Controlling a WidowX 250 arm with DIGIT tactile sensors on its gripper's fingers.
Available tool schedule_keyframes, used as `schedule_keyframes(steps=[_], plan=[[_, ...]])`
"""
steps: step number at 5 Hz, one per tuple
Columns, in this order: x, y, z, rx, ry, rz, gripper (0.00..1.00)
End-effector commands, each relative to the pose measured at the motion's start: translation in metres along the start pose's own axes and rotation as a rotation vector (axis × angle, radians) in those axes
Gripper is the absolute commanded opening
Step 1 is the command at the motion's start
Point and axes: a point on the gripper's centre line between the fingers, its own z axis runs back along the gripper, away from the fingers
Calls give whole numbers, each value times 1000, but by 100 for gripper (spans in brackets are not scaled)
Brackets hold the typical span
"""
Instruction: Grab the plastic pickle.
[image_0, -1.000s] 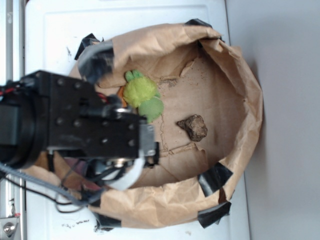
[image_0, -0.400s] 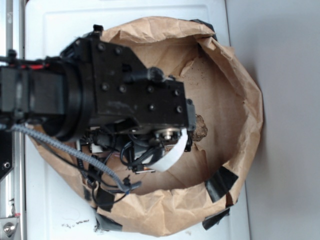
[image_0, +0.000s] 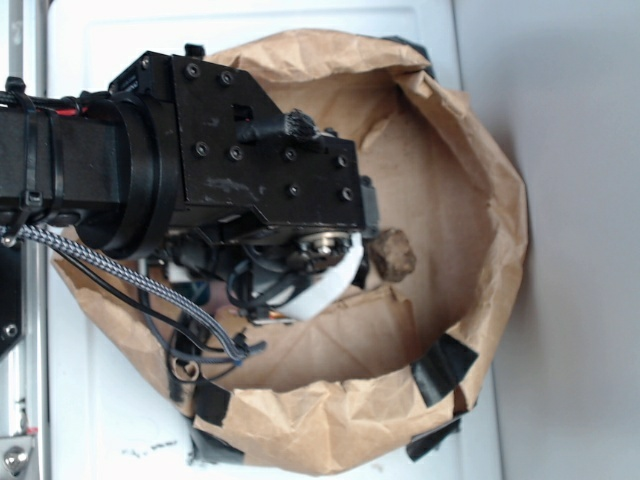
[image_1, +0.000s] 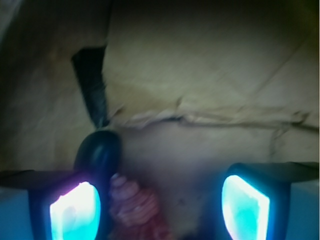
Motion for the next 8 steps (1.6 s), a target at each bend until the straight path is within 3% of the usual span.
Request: schedule_keyframes(steps=[1, 3, 4, 5, 8], plan=[[-11, -7, 2, 4, 29, -36, 100], [-4, -13, -18, -35, 68, -109, 100], [18, -41, -31, -37, 84, -138, 100], [26, -46, -38, -44, 98, -162, 100], [27, -48, -34, -78, 54, -149, 100]])
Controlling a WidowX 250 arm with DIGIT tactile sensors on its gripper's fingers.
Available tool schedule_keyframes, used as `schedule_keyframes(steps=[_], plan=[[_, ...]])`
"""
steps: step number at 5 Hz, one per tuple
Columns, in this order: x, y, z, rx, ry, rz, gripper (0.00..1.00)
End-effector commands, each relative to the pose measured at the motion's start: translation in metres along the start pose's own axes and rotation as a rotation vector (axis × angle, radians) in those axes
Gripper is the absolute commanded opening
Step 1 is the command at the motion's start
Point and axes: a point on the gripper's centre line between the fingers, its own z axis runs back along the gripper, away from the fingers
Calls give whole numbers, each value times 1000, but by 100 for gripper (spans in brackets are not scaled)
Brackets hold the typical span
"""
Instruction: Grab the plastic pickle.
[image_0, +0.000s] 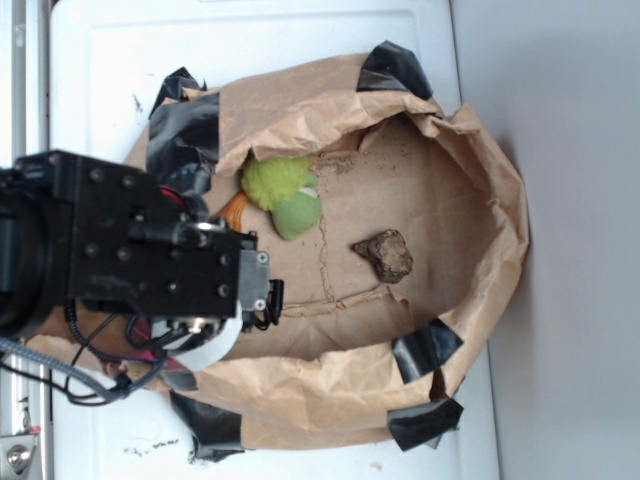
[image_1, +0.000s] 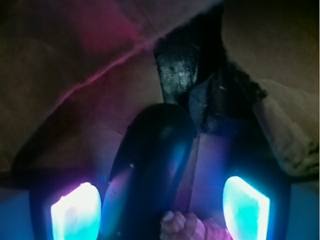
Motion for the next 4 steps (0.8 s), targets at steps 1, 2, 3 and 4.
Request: schedule_keyframes(steps=[1, 2, 3, 4], plan=[[-12, 4, 35, -18, -101, 50, 100], [-11, 4, 44, -4, -117, 38, 100], [-11, 6, 38, 0, -87, 42, 100], [-10, 6, 36, 6, -79, 40, 100]])
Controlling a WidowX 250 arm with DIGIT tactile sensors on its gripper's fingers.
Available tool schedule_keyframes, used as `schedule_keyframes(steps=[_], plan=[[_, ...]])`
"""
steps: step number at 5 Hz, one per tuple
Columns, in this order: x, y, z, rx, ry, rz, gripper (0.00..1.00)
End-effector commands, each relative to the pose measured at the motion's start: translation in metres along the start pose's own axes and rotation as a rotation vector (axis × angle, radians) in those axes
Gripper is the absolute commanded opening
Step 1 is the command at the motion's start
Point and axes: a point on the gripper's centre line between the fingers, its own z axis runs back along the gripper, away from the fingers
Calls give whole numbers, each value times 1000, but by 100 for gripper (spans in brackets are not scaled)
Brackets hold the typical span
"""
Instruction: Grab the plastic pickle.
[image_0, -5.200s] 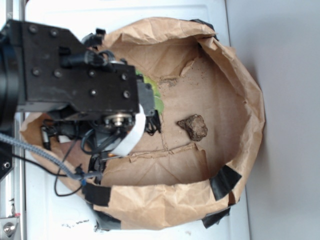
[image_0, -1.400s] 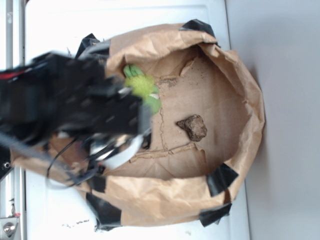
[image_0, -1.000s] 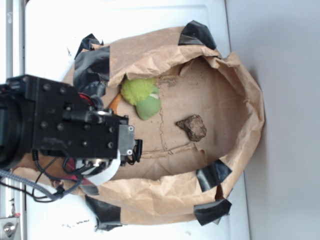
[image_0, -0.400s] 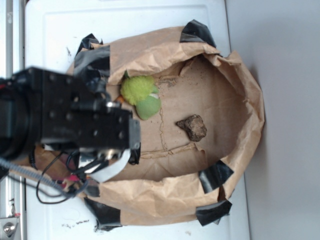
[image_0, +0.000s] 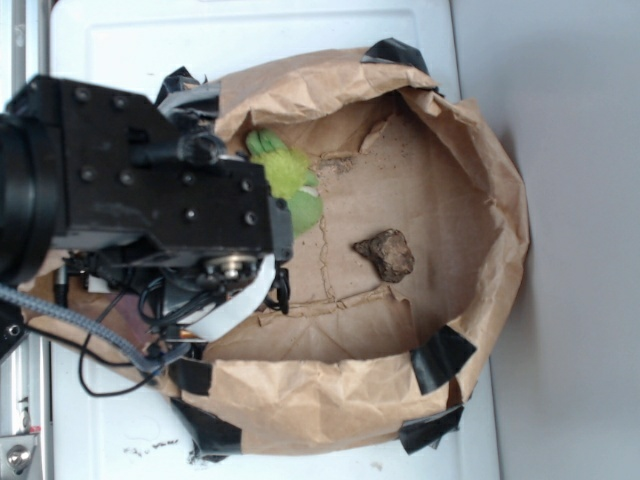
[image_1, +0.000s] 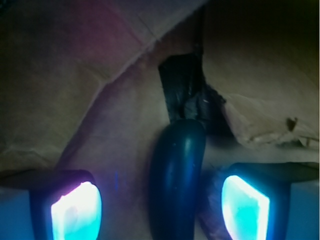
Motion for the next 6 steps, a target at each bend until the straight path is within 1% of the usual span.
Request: schedule_keyframes(steps=[1, 3, 4, 5, 6], plan=[[2, 8, 3, 15, 28, -44, 100], [20, 21, -18, -9, 58, -100, 100], [35, 5, -34, -26, 83, -112, 100], [35, 5, -34, -15, 87, -108, 100], [36, 5, -34, -5, 63, -78, 0]])
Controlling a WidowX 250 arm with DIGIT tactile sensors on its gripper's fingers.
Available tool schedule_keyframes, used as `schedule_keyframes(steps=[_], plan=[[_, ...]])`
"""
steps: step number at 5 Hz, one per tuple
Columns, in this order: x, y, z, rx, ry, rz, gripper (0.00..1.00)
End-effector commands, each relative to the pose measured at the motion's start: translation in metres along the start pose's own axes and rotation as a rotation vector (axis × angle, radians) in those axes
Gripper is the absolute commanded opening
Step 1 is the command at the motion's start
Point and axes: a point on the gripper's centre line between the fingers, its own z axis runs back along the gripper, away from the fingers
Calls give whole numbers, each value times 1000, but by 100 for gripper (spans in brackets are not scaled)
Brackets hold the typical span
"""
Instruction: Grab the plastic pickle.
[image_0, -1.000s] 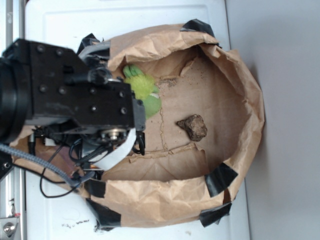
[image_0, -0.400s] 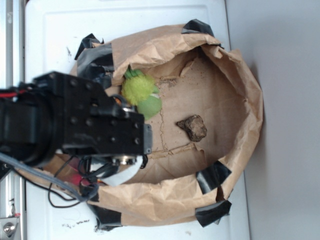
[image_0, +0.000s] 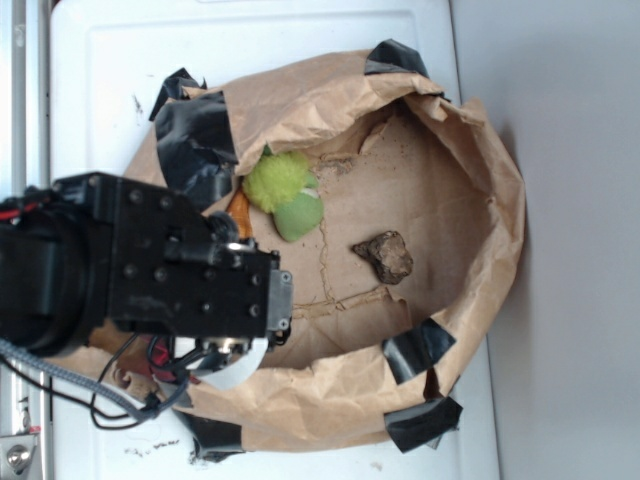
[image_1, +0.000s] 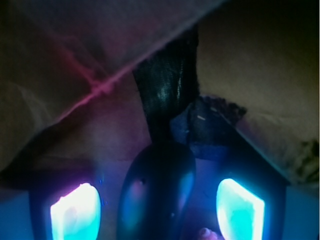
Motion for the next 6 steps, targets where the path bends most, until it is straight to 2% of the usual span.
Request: schedule_keyframes(steps=[1, 3, 4, 5, 6], plan=[[13, -4, -3, 1, -22, -12, 0], [13, -2, -2, 27, -38, -2, 0], [13, -1, 1, 34, -67, 25, 0], [10, 7, 25, 68, -126, 102, 0], [-11, 11, 78, 145, -234, 266, 0]])
